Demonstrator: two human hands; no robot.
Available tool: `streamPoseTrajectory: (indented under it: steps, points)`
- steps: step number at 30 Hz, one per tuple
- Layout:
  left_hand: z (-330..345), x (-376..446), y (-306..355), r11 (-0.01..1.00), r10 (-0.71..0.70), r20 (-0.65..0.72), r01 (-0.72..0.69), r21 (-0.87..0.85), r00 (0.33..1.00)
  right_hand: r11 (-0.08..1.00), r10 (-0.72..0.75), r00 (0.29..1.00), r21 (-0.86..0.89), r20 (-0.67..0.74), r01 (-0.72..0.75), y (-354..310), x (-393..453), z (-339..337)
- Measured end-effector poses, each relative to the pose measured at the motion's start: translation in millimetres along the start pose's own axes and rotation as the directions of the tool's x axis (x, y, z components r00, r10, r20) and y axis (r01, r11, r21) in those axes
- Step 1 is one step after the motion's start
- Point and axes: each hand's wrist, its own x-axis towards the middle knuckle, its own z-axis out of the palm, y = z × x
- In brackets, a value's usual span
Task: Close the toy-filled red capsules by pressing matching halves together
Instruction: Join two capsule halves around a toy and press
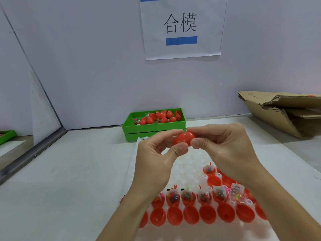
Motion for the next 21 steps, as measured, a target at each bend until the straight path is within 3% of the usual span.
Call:
streamPoseTrajectory:
  steps: [9,21]
  points:
    - [2.6,-0.8,-1.6,0.996,-0.024,-0.002,0.024,-0.088,1.000,1.000,-0.014,0.999,0.010,0.037,0.014,1.6,0.8,-1.9]
    - [1.3,0.5,-2.5,0.999,-0.024,0.014,0.024,-0.042,1.000,1.000,-0.024,1.000,-0.007,0.019,0.024,-0.7,0.1,-3.3]
